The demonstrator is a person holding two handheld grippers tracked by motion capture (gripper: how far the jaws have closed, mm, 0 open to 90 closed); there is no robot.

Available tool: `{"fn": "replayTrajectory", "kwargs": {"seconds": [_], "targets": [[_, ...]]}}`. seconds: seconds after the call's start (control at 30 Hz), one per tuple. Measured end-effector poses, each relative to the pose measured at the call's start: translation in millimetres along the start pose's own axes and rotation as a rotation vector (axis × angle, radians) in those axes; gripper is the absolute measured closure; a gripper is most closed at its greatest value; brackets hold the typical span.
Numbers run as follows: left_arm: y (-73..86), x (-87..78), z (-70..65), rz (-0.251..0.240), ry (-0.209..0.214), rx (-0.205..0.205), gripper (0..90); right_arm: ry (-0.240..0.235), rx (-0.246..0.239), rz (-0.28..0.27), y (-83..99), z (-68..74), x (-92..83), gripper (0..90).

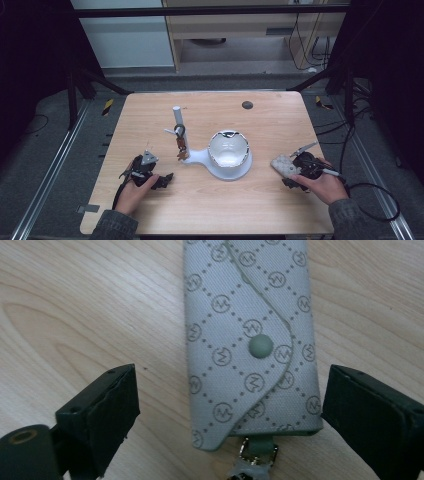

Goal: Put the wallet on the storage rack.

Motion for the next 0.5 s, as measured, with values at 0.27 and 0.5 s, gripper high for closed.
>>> {"fn": "replayTrajectory", "kwargs": {"seconds": [0.27, 0.5], "targets": [[0.0, -0.1, -0.1, 0.000, 0.001, 0.001, 0.0, 0.002, 0.008, 0.018, 1.1, -9.7, 3.4, 14.6], [0.0, -0.1, -0.2, 0.000, 0.002, 0.002, 0.0, -0.003, 0.012, 0.033, 4.0, -14.9, 7.3, 19.6]]}}
Point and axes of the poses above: each handheld gripper's, and its own axes: x roughly forward along the jaws, y roughly out of its underside, z roughly to its left, the point moved 3 cm from there along x, roughly forward along the jaws, and after that the axes turned 7 degrees about x, right-handed, at the moved point
